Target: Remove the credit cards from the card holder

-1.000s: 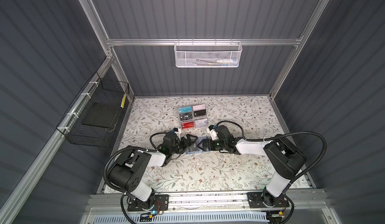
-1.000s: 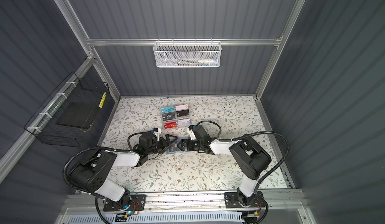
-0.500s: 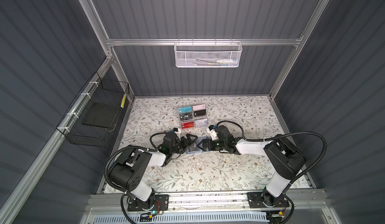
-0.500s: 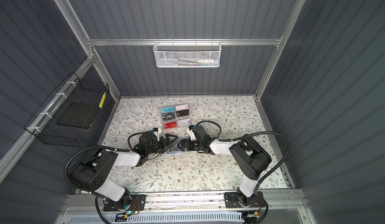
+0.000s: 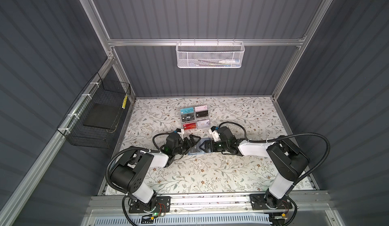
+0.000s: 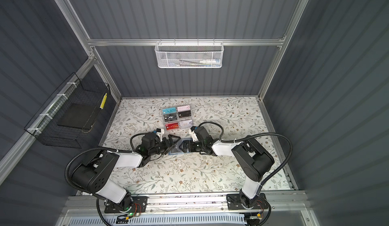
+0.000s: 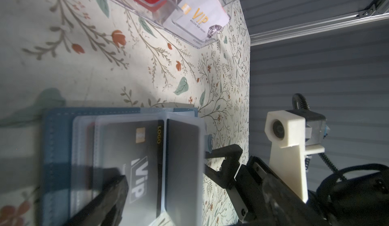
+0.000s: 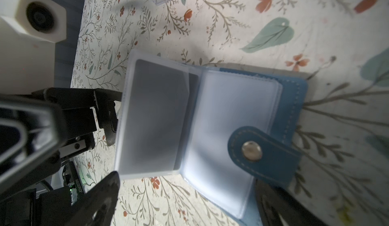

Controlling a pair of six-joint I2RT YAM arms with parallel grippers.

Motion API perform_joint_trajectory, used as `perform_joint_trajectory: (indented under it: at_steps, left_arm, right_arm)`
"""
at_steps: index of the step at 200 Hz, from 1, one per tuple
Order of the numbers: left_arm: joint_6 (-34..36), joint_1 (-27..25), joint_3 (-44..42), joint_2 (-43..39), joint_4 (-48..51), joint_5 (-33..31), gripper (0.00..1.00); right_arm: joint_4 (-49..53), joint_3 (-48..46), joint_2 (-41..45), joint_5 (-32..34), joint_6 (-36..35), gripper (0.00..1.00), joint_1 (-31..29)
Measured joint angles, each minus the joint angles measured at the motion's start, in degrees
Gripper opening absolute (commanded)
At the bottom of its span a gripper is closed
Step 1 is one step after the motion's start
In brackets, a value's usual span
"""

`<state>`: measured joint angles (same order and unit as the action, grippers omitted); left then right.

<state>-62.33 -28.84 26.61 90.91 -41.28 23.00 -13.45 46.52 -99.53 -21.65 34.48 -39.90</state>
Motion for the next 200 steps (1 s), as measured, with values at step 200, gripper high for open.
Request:
perform_joint_trajectory:
  at_steps: [200]
  left_arm:
    - [-1.3, -2.2, 4.6, 2.3, 1.8, 0.0, 1.00]
  right_arm:
    - [6.5, -3.2, 8.6, 5.3, -0.3, 0.99, 4.0]
